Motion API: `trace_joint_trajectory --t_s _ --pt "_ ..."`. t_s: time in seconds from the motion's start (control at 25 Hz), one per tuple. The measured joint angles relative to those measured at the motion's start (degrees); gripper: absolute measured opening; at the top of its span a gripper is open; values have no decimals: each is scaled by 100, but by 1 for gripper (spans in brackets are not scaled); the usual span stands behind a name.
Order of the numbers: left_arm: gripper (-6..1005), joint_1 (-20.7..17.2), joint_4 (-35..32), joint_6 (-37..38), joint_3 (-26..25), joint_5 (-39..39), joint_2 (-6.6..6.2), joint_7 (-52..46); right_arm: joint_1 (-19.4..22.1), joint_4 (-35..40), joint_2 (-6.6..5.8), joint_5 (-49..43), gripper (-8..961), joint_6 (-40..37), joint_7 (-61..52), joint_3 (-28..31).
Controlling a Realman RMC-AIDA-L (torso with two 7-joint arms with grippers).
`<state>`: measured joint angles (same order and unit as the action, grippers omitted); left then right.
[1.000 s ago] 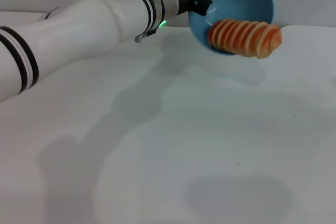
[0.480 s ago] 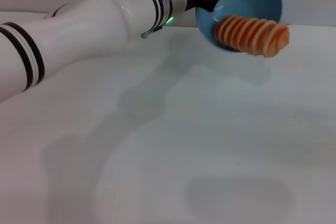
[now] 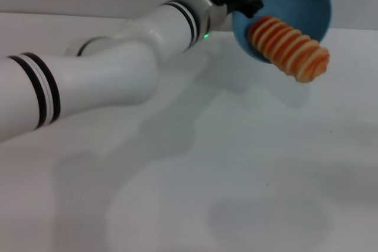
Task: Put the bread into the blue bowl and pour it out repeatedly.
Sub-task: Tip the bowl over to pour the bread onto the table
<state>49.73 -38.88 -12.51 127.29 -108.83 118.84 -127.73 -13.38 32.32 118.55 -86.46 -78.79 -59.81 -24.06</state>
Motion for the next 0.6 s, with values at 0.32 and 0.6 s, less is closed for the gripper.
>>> trace_joint_trajectory --t_s 0.32,0.6 --pt "-1 -183 -426 -1029 782 -459 16 198 71 -532 8 531 521 -39 462 154" --pt "0 -262 -453 -1638 1253 -656 22 173 64 -602 18 578 521 -31 504 175"
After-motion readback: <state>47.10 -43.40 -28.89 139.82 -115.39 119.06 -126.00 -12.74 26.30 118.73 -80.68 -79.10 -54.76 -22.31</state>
